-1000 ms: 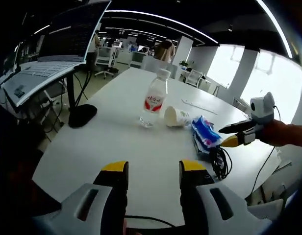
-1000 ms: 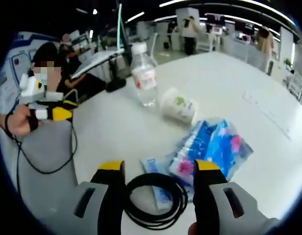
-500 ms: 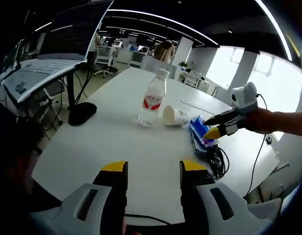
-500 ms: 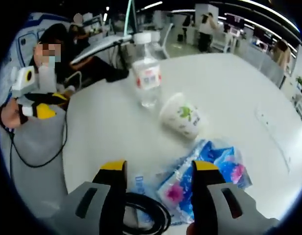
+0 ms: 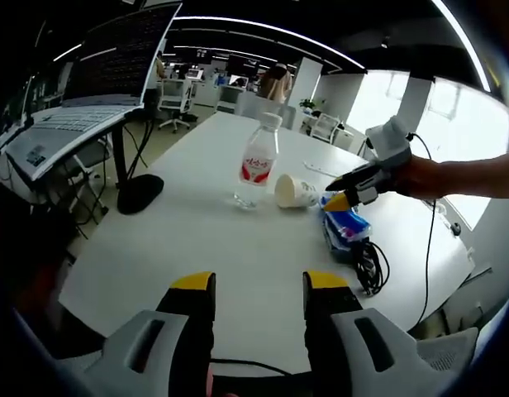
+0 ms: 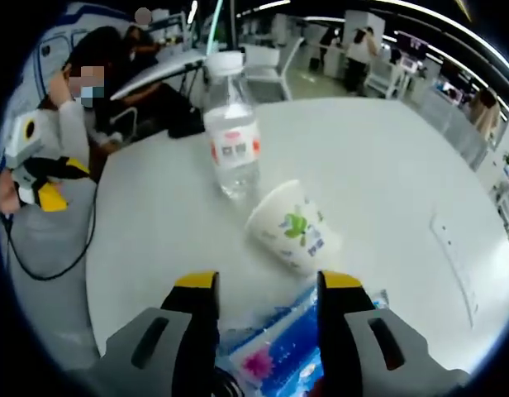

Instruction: Arrange the tabletop items into an orderly group along one side of the table until the central work area is clear of visible clutter.

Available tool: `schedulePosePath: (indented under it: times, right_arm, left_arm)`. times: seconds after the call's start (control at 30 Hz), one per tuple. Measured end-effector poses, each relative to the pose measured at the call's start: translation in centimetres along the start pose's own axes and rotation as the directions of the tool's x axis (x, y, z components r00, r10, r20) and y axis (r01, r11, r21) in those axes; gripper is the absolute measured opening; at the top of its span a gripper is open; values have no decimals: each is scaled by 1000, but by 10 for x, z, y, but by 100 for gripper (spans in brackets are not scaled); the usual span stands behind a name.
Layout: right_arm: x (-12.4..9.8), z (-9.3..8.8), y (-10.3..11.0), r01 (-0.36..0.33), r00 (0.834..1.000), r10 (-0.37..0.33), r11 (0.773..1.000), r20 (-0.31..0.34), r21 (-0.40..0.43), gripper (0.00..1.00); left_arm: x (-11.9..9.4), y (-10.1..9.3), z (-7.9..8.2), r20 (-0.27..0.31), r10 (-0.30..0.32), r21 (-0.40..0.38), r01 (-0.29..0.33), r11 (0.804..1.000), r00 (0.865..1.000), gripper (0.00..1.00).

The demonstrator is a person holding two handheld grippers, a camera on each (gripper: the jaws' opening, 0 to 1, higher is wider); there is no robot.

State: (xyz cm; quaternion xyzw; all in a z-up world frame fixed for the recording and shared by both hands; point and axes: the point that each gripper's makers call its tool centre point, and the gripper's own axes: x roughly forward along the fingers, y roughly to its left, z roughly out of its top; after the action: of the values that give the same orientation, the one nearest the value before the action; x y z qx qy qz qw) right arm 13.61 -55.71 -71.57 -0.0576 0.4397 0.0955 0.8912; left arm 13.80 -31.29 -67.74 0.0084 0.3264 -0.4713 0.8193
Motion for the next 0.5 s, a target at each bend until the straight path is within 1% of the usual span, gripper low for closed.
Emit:
schedulePosePath:
  times: [0.1, 0.2, 0.3, 0.33, 0.43, 0.5]
  right_arm:
    - [4, 4, -6, 12, 1000, -14, 999, -23, -51, 45]
    - [11, 7, -13, 8, 999, -11, 997, -34, -72, 46]
    - [17, 9, -17, 6, 998, -16, 989, -63, -145, 47]
    - [19, 11, -16, 0, 998, -11, 987, -67, -161, 48]
    - [28, 13, -18, -12, 997, 0, 987, -73, -163, 53]
    - [32, 13, -18, -18, 996, -1, 980, -94, -199, 54]
  left_arm:
    - [0, -1, -2, -1, -1, -15, 1, 1000, 1000, 41]
    - [0, -4, -3, -2, -7, -21, 7, 1000, 1000, 41]
    - [-1, -5, -5, -7, -11, -22, 11, 1000, 1000, 41]
    - [-1, -5, -6, -8, -12, -22, 12, 1000, 1000, 41]
    - [0, -6, -8, -16, -18, -24, 18, 1000, 1000, 41]
    - [0, -7, -10, -20, -21, -27, 21, 999, 1000, 41]
